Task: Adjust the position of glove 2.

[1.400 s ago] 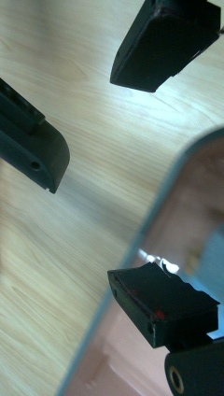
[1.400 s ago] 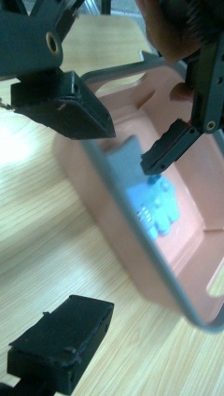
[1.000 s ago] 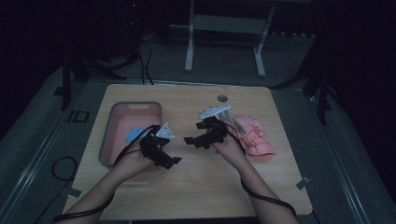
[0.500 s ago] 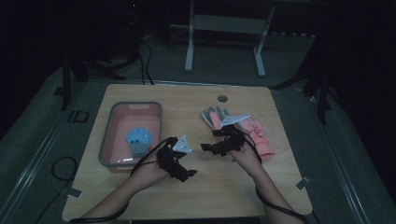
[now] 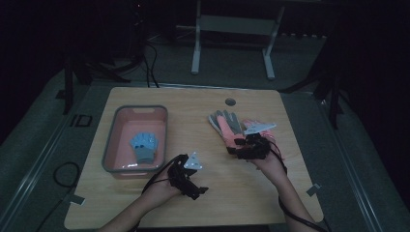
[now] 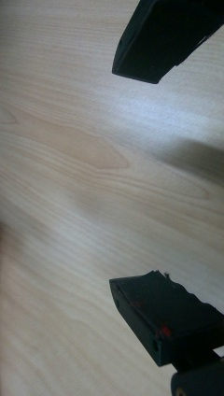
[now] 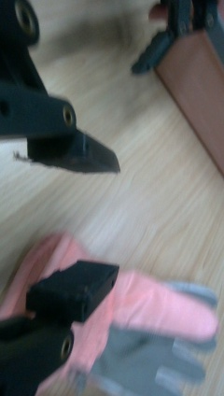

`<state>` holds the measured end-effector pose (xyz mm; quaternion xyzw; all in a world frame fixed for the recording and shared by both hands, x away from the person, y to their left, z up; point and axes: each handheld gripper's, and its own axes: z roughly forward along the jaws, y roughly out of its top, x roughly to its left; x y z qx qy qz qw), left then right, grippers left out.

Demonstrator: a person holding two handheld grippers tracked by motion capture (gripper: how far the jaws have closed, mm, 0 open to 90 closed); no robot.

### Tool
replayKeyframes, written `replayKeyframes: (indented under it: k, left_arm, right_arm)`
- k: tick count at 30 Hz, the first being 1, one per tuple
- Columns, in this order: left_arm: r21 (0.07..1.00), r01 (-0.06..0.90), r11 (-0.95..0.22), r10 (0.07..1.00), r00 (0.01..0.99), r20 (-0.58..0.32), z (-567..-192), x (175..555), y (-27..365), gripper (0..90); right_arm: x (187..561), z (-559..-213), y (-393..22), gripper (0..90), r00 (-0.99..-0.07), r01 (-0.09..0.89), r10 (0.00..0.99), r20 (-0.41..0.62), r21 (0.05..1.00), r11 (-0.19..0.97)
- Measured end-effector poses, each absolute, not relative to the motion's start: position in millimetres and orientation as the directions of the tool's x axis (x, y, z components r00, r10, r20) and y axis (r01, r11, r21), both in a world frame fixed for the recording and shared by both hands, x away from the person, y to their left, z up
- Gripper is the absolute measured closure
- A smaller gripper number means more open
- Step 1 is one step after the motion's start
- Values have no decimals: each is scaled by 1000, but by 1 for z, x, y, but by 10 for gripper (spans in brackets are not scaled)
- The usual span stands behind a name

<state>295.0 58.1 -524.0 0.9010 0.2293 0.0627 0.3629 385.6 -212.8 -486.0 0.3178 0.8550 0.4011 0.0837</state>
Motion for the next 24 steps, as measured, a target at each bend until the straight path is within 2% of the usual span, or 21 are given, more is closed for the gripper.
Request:
replayKeyframes:
  k: [4, 10, 12, 14, 17, 24]
  left_arm:
    - [673, 374, -638, 457, 887, -60, -532, 289, 59, 17]
    - [678, 359, -641, 461, 887, -34, -543, 283, 56, 11]
    - [672, 372, -640, 457, 887, -56, -547, 285, 55, 10]
    - [675, 384, -629, 459, 885, -76, -550, 285, 55, 0]
    - [689, 372, -623, 464, 884, -58, -550, 283, 56, 0]
    - [693, 367, -621, 459, 886, -58, -554, 275, 56, 0]
  right_arm:
    - [394, -486, -226, 517, -742, 497, 666, 72, 726, 475]
    - [414, -489, -240, 558, -682, 529, 729, 63, 731, 431]
    - [422, -490, -243, 578, -661, 546, 747, 74, 729, 412]
    - [431, -489, -243, 641, -635, 567, 769, 73, 720, 400]
    - [444, -488, -243, 641, -615, 593, 784, 86, 706, 387]
    - [470, -497, -228, 579, -604, 625, 790, 107, 678, 386]
